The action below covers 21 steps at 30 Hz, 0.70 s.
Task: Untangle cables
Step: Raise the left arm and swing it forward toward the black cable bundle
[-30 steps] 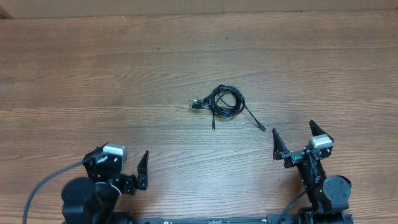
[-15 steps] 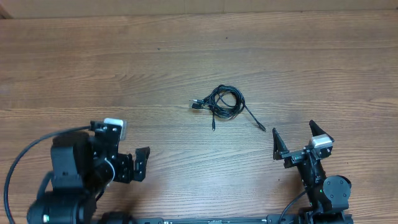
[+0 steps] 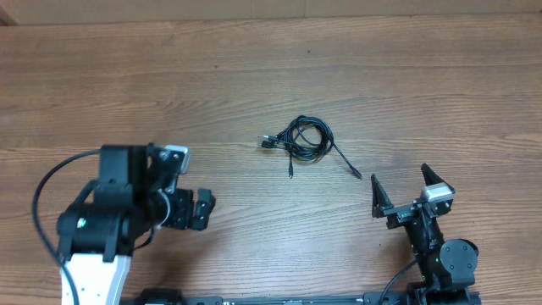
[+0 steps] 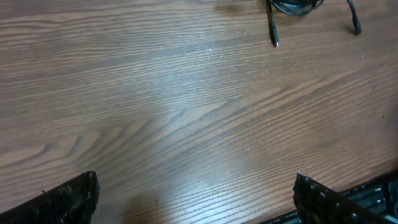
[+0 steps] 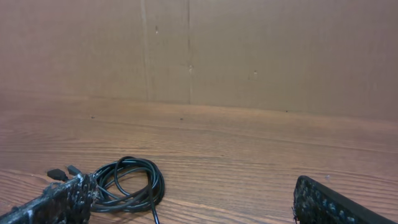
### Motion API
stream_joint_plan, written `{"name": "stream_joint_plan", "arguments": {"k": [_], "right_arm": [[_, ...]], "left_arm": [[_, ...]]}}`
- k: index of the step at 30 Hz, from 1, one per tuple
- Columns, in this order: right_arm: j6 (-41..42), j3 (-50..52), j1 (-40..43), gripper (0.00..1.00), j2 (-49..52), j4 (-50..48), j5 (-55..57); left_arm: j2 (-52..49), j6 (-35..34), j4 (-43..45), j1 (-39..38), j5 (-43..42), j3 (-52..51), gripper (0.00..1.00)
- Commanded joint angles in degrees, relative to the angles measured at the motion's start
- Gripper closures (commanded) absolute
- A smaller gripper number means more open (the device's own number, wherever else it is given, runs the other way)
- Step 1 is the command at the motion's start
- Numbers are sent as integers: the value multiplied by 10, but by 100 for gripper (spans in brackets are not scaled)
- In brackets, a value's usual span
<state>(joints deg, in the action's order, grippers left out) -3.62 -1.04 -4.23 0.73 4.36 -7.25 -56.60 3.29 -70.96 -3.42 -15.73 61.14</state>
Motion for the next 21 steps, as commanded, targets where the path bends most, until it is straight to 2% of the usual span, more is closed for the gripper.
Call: {"name": "stream_joint_plan", "arguments": {"k": [1,15,21], "right_arm": [[2,6,-3,0,-6,-2,3],[2,6,-3,0,-6,-2,3],[2,6,-3,0,-6,-2,3]], "left_arm": [[-38,-7,13,-20,-8,14,0],[-168,-9,55,-26,-9,14,0],[-217,-42,74,-26,-9,14,0]]}}
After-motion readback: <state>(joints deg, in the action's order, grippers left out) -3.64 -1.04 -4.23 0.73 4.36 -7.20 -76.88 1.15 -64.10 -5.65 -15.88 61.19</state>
